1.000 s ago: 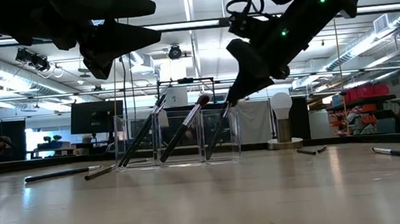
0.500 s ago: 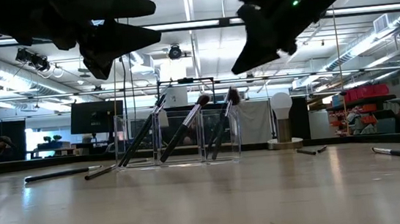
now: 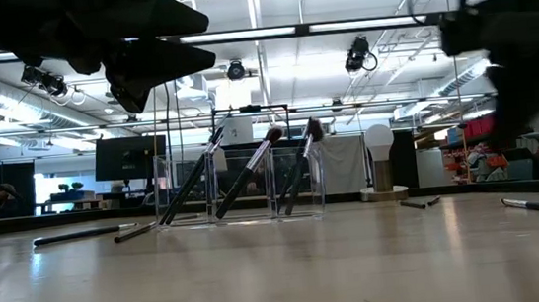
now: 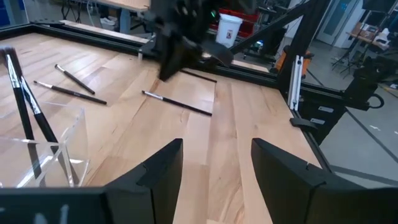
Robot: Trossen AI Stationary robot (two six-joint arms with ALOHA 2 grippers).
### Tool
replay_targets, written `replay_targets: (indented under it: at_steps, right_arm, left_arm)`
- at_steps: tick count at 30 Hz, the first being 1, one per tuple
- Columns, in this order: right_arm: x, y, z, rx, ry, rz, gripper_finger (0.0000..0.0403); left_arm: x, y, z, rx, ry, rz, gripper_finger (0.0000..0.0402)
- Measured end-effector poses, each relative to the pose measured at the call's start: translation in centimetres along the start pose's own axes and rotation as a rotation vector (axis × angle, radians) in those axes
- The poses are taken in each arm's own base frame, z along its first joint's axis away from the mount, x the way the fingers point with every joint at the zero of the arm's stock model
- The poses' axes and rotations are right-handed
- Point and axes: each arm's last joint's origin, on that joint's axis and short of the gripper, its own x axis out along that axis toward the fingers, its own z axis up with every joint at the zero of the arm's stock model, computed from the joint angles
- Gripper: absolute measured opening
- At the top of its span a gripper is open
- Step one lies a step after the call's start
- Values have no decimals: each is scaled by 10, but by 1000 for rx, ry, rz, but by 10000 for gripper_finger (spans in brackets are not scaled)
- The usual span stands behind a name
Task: Put items in baskets/containers
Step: Put the eyeshadow brush into the transparent organizer
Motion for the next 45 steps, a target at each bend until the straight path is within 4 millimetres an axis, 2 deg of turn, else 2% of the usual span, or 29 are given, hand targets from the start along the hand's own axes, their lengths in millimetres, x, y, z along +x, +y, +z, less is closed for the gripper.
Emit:
replay_targets:
  at_steps: [4,8,10,13,17,24,32,38,42,45]
  right_arm:
    - [11,-6,-32,87,24,14,115]
    - [25,-13,-52,183,-49,38,185]
    - [32,-15,-58,217,-101,41,204]
    - [41,-17,-64,236,-184,19,210]
    - [51,-16,-67,185,-256,-26,193]
    - [68,-10,-73,63,-334,-75,141]
    - [67,-7,-86,-36,-362,-66,85]
    - [71,-13,-91,-77,-378,-69,18]
    - [73,-15,-94,-105,-419,-57,11]
    - [72,-8,-92,-101,-467,6,10]
  left_arm:
    - [0,0,0,3,2,1,197]
    - [0,0,0,6,2,1,197]
    - [0,0,0,5,2,2,197]
    - [0,0,0,5,0,7,197]
    - [0,0,0,4,-1,9,197]
    - [0,0,0,4,-2,11,197]
    - [0,0,0,4,-2,11,197]
    - [0,1,-1,8,3,12,197]
    - [0,1,-1,12,8,14,197]
    - [0,1,-1,22,8,14,197]
